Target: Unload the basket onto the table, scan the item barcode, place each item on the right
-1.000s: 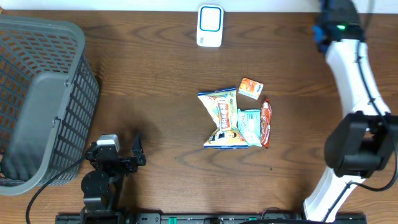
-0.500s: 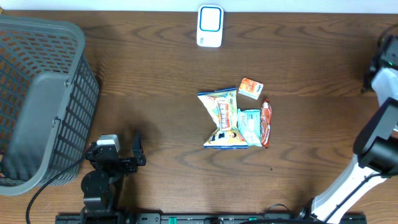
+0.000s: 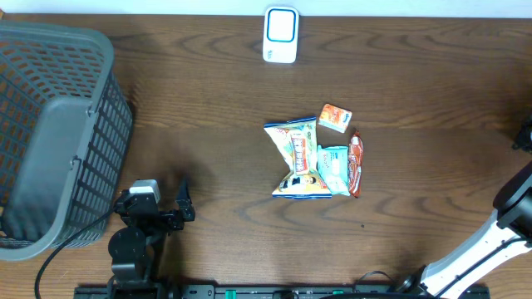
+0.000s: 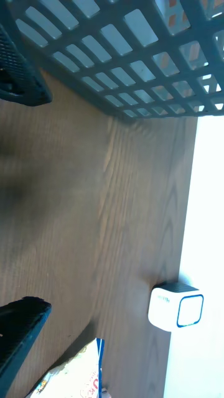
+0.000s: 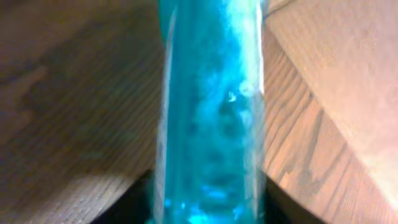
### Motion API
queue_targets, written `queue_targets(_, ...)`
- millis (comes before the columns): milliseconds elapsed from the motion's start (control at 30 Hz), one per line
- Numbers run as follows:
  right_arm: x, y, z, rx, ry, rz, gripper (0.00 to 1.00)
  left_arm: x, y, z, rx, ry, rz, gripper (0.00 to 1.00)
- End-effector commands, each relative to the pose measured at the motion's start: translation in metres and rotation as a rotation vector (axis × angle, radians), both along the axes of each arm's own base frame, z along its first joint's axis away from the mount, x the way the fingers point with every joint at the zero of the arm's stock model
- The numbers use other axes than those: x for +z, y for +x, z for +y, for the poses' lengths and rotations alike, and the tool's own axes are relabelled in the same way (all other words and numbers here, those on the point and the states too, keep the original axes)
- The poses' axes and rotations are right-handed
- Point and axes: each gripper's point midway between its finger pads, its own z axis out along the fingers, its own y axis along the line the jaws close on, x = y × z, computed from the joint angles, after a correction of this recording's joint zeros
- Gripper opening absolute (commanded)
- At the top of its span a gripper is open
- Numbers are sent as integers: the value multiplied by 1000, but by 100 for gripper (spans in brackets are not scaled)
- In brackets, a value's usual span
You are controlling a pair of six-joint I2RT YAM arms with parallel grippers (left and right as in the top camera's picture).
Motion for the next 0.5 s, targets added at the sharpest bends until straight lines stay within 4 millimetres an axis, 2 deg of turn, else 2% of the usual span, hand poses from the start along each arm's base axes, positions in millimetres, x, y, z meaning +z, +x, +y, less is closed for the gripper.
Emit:
queue_targets(0,17,14,8,-11,-34,-47,90,-13,-2,-2,-14,11,39,98)
queue_targets(33,20,19,13,2,-36,-50,99,-13,-2,-2,-14,12,39,98)
queue_targets(167,44,49,40,88,-35,-116,99,-13,-2,-2,-14,12,39,98)
queue_targets(267,74,86,82,226,28,-242,99,-13,-2,-2,-14,11,39,98)
queue_targets(300,90,104,107,288,77,-325,99,-13,-2,-2,-14,11,39,98)
queue_targets(367,115,127,151,390,185,-454,99,-13,-2,-2,-14,11,39,98)
queue_targets(467,164,153,246,613,421,-645,99,-13,-2,-2,-14,11,39,98)
